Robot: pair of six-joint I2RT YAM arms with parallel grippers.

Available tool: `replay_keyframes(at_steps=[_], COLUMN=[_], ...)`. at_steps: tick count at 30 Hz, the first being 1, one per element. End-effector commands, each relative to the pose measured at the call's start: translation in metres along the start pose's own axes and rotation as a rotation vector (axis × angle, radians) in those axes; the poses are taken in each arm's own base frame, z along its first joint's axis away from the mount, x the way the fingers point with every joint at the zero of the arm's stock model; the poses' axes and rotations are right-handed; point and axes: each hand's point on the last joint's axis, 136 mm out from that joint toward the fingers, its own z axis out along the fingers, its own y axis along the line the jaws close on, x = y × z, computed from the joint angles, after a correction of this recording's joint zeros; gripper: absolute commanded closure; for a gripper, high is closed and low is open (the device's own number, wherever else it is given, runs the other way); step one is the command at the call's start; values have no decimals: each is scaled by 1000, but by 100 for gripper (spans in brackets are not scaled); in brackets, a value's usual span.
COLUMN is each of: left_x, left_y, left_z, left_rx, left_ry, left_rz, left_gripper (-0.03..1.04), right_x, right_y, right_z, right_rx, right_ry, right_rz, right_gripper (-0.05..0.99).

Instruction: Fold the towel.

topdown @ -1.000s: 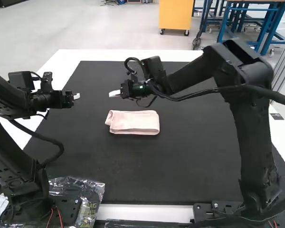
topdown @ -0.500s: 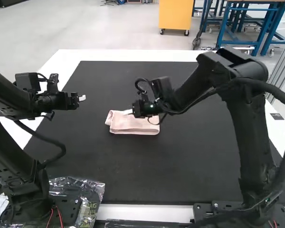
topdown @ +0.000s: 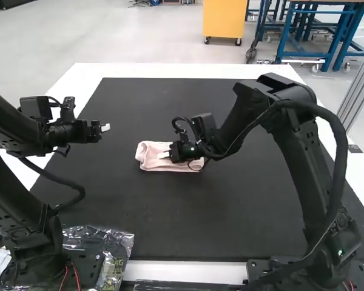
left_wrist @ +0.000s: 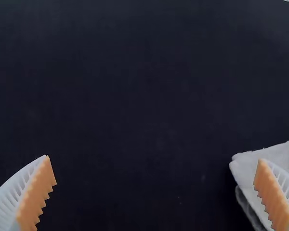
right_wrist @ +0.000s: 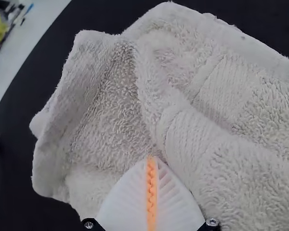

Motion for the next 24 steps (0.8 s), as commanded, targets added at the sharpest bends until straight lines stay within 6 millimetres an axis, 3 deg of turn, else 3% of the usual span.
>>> replay_keyframes(at_steps=[1,3,5,6,8,10,11,14,17,20,24], left_x=[-6,-10,-18,-25,-42,-64,-77,-115,-155,-188,-216], left_y=[-5,-5,-4,-5,-6,-10,-13,-29,-53,-81,-105], left_z=[-1,-1,-2,-3,-7,-12,-15,-25,-39,-58,-86], left_rx=[17,15,13,12,12,13,20,46,88,125,125], left_ry=[-19,-27,-50,-67,-102,-147,-172,-230,-288,-344,-409], left_rz=[9,10,3,-3,0,3,2,17,39,65,93], left_gripper=[4,4,4,4,4,4,4,4,4,4,4], right_x=[7,6,-10,-26,-63,-104,-125,-189,-234,-259,-266], right_y=[-14,-14,-6,1,21,43,55,86,116,144,167], right_z=[5,5,-2,-8,-28,-54,-68,-122,-181,-245,-334], right_rx=[14,12,0,-6,-21,-30,-34,11,101,196,344], right_ry=[7,6,-26,-53,-120,-198,-236,-370,-494,-606,-768], right_rz=[10,43,99,94,54,20,1,-66,-158,-246,-339], right_gripper=[96,96,94,85,58,18,3,1,1,1,1])
